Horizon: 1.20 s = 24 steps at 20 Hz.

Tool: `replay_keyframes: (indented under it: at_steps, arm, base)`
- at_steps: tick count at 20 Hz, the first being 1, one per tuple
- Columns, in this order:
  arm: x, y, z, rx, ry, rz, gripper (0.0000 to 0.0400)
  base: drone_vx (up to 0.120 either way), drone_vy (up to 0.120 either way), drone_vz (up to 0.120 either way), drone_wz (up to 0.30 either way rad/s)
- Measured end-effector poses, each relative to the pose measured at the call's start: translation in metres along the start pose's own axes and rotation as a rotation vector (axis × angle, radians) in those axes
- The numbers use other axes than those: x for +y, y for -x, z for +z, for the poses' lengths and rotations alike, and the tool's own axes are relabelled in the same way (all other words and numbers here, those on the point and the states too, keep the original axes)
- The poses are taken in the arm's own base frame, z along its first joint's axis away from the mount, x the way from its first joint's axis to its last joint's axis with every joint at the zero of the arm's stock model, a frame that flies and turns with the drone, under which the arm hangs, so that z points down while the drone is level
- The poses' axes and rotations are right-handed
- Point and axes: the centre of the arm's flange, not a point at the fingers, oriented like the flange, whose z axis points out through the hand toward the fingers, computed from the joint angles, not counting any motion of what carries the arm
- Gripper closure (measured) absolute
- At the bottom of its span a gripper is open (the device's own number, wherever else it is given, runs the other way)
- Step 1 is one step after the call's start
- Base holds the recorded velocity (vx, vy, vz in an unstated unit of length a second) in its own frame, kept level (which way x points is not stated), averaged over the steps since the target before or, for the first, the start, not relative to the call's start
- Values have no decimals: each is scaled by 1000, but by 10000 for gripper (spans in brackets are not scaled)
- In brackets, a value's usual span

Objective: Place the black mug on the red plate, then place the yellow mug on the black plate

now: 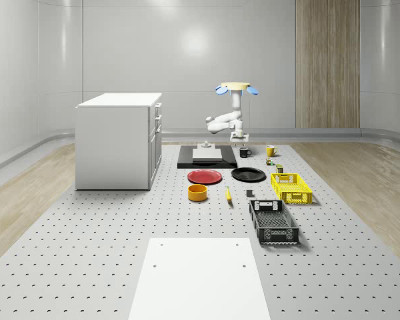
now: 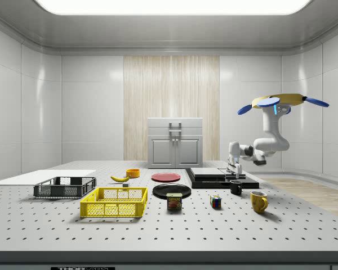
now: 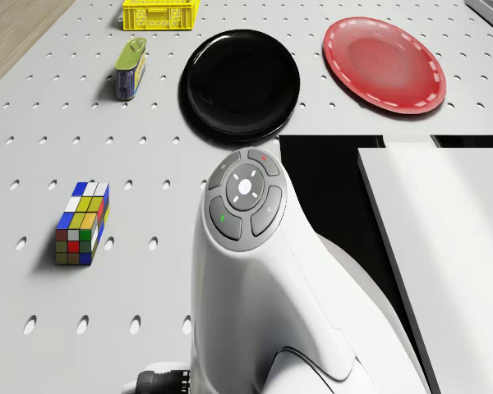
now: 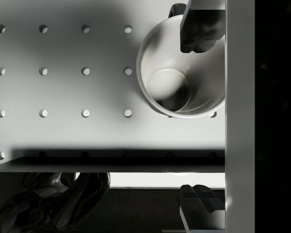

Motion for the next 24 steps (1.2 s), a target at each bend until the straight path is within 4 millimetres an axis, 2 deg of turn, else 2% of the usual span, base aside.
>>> replay_keyframes:
  at_steps: [10, 24]
  arm:
    - [0, 0, 25, 0, 0, 0, 0]
    - [-10, -3, 31, 0, 0, 0, 0]
  base:
    - [0, 0, 0, 0]
    - [0, 0, 0, 0]
